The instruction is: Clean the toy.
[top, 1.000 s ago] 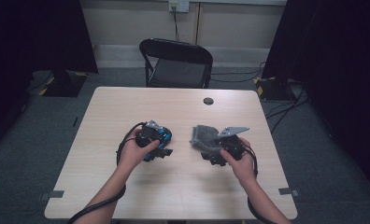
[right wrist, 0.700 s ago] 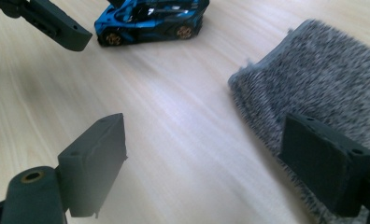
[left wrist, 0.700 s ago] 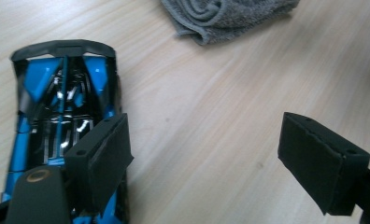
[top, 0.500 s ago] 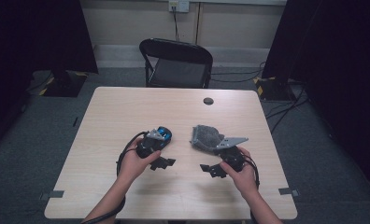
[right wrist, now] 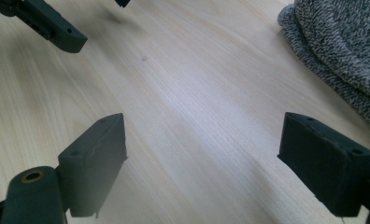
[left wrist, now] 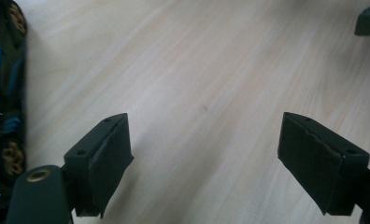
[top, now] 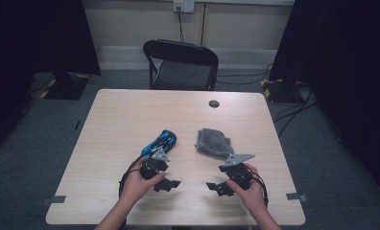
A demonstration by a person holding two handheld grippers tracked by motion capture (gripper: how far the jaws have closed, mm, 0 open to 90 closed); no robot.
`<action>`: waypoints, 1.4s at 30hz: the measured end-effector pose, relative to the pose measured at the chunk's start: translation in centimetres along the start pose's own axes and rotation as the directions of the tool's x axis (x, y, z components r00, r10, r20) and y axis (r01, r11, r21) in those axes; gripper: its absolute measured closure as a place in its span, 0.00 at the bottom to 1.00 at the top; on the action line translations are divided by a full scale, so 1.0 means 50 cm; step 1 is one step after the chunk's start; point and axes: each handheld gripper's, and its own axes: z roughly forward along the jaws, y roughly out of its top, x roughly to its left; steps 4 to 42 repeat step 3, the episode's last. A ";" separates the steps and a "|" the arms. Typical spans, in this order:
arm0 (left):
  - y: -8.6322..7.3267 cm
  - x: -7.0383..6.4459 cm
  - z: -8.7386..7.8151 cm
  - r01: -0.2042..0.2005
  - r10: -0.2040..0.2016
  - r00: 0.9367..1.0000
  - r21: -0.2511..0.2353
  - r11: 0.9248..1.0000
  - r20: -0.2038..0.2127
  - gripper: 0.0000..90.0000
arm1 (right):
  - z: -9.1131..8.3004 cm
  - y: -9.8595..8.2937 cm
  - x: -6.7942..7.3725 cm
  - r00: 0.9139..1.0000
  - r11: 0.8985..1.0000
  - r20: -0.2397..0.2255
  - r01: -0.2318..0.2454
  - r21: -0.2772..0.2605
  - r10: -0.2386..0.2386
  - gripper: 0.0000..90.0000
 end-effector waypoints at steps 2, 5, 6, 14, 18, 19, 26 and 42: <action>-0.007 -0.005 0.005 -0.029 0.028 1.000 0.017 0.999 0.008 0.19 | -0.001 -0.003 0.004 1.000 1.000 0.005 0.013 0.002 -0.013 0.16; -0.011 -0.007 0.009 -0.038 0.038 0.999 0.009 0.999 0.009 0.19 | -0.001 -0.005 0.005 1.000 1.000 0.002 0.020 0.004 -0.020 0.16; -0.011 -0.007 0.009 -0.038 0.038 0.999 0.009 0.999 0.009 0.19 | -0.001 -0.005 0.005 1.000 1.000 0.002 0.020 0.004 -0.020 0.16; -0.011 -0.007 0.009 -0.038 0.038 0.999 0.009 0.999 0.009 0.19 | -0.001 -0.005 0.005 1.000 1.000 0.002 0.020 0.004 -0.020 0.16; -0.011 -0.007 0.009 -0.038 0.038 0.999 0.009 0.999 0.009 0.19 | -0.001 -0.005 0.005 1.000 1.000 0.002 0.020 0.004 -0.020 0.16; -0.011 -0.007 0.009 -0.038 0.038 0.999 0.009 0.999 0.009 0.19 | -0.001 -0.005 0.005 1.000 1.000 0.002 0.020 0.004 -0.020 0.16; -0.011 -0.007 0.009 -0.038 0.038 0.999 0.009 0.999 0.009 0.19 | -0.001 -0.005 0.005 1.000 1.000 0.002 0.020 0.004 -0.020 0.16; -0.011 -0.007 0.009 -0.038 0.038 0.999 0.009 0.999 0.009 0.19 | -0.001 -0.005 0.005 1.000 1.000 0.002 0.020 0.004 -0.020 0.16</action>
